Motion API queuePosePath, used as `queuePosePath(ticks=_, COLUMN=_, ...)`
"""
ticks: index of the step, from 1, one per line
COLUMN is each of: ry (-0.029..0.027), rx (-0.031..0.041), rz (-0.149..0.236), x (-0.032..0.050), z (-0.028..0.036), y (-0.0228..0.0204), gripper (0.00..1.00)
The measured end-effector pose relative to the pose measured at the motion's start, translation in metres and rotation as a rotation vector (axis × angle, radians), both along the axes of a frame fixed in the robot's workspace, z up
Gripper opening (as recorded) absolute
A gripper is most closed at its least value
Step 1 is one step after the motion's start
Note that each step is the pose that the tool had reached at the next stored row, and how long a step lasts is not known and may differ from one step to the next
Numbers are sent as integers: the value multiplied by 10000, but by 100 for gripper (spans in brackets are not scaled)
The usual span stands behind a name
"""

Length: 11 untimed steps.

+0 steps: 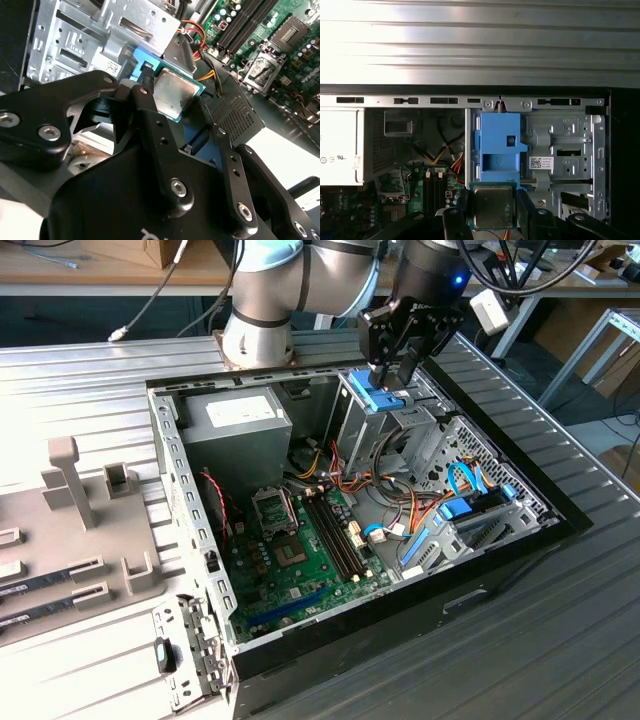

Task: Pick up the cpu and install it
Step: 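Pick up the cpu and move it towards the insertion slot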

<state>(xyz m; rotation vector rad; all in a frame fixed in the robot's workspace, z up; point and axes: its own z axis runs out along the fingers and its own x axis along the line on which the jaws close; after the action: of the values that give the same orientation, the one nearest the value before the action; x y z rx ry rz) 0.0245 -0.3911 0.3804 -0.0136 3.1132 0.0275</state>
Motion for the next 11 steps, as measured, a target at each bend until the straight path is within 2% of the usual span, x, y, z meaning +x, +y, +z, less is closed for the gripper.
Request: queuePosePath(ticks=11, ry=0, rx=0, rz=0, x=195, z=-97, y=0, gripper=47)
